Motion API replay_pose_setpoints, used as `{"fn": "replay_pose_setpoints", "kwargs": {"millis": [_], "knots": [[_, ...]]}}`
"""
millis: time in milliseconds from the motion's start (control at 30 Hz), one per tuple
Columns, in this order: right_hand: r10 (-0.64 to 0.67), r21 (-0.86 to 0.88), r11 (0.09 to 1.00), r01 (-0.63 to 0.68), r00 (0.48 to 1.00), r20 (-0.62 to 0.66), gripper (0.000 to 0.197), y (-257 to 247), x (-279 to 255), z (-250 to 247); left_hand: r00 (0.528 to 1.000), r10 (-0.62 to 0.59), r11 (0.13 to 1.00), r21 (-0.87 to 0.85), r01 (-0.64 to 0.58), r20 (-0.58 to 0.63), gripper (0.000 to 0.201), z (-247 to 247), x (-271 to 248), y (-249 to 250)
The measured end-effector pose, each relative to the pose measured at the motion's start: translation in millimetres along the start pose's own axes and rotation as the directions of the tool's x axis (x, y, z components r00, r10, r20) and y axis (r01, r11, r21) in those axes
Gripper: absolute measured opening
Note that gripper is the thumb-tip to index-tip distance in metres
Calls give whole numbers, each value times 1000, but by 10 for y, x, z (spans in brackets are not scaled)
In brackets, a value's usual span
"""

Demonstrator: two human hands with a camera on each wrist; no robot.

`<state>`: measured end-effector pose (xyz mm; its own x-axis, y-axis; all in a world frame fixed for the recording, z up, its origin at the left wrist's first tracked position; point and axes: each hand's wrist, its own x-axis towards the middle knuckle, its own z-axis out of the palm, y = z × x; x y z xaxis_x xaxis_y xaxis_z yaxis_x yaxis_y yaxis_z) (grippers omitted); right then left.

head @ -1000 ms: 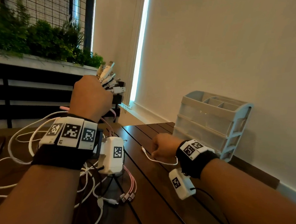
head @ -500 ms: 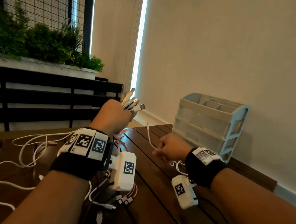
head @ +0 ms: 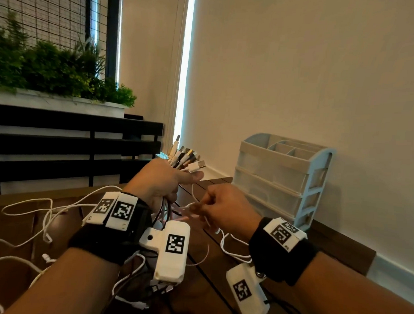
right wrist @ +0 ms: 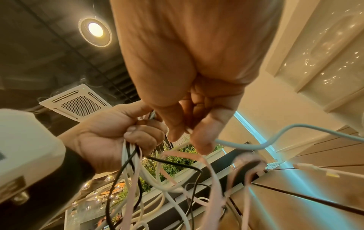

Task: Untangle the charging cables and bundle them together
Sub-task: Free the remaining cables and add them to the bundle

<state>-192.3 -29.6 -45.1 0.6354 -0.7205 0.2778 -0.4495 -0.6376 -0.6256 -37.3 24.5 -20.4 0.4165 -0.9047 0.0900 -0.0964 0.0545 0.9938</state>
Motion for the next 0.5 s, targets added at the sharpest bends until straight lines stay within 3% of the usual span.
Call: {"fn": "replay_pose_setpoints", "kwargs": {"millis": [233,500], "knots": [[-103,-181,978,101,995,-1,29,-45,-15,-5,997,58,996,68,-54,-53,40,95,-39,1],[-87,-51,994,95,987,132,7,103,34,-84,982,187,982,28,-186,-37,20,93,-178,137]]}}
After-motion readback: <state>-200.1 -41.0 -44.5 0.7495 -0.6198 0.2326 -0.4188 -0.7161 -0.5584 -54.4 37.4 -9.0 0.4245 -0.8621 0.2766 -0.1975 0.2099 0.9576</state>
